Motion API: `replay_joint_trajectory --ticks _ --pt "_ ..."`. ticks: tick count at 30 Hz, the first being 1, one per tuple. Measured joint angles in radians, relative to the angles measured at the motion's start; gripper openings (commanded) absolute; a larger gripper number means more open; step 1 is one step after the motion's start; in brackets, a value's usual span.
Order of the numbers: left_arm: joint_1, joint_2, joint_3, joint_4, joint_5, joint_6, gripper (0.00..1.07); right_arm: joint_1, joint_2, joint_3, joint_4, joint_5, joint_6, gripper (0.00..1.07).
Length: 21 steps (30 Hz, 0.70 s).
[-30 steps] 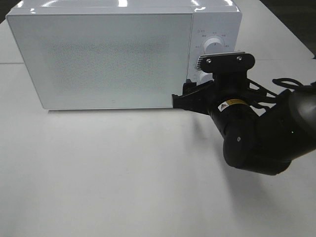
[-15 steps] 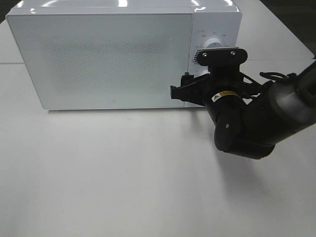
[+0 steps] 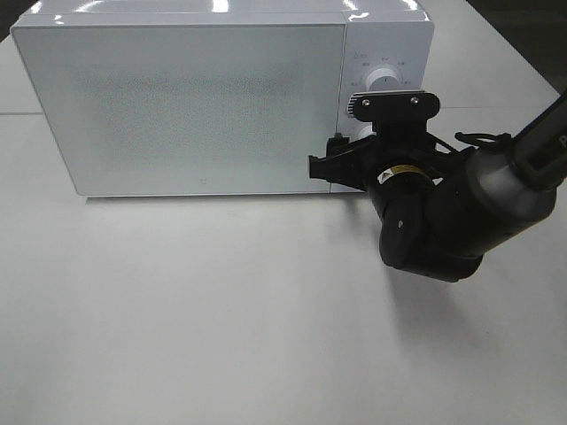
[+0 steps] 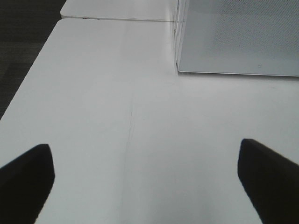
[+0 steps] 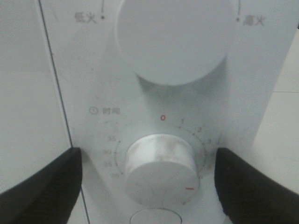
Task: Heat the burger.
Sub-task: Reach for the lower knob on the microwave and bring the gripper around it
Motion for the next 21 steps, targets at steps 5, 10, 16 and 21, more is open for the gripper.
replay_joint_trajectory --ticks 5,10,16,21 --pt "0.000 0.000 0.000 0.000 0.000 0.000 1.00 0.000 0.000 0.000 0.001 -0.009 0.000 0.66" --pt "0.000 0.000 0.000 0.000 0.000 0.000 1.00 0.000 0.000 0.000 0.007 -0.024 0.000 0.32" --pt "0.000 0.000 0.000 0.000 0.000 0.000 1.00 0.000 0.000 0.001 0.020 -0.027 0.000 0.00" --pt "0.000 0.000 0.000 0.000 0.000 0.000 1.00 0.000 0.000 0.001 0.021 -0.027 0.000 0.00"
